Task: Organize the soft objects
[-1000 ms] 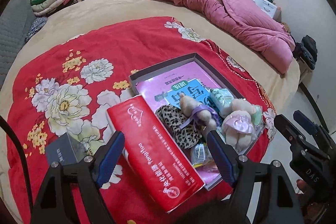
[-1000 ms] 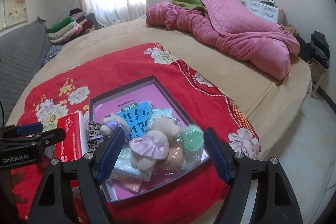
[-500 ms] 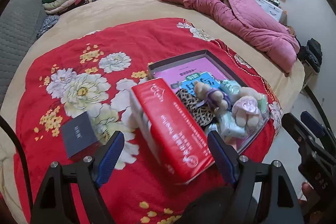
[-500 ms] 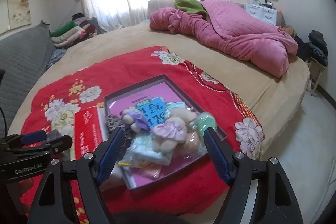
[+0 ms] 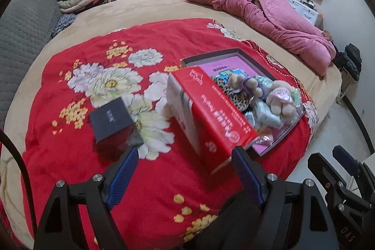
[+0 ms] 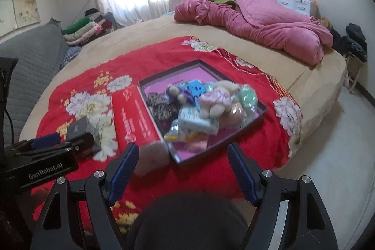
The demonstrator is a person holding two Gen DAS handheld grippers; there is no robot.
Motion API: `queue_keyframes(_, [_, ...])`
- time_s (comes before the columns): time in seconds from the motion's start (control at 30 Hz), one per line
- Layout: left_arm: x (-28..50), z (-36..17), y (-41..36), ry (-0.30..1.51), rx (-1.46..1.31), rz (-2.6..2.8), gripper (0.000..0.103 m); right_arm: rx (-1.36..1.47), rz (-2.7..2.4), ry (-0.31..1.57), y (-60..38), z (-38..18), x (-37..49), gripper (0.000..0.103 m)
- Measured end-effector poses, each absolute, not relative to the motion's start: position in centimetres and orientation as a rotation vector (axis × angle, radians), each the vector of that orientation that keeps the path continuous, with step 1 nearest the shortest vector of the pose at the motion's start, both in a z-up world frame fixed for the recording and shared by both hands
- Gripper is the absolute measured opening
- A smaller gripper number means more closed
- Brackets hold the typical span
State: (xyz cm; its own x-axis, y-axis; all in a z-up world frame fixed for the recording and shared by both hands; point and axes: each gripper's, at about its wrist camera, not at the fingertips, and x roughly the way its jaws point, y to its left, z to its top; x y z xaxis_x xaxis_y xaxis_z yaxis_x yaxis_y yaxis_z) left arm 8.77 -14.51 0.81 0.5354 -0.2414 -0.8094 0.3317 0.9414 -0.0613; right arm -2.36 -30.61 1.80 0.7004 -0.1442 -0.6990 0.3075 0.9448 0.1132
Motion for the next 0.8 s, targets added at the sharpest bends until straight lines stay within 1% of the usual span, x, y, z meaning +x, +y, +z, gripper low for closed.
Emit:
queue_keyframes(0.4, [5.3,0.4,-12.1,0.941,0.099,-0.321,0.081,0.256,-0.316,0.828,-31.0,0.1,-4.4,0.079])
queue_keyframes(0.8, [4.1,-0.7,-12.1,0.964,0.106,-0.310,0.081,0.214,-0.296,0.815,-29.4,0.7,-5.2,0.079])
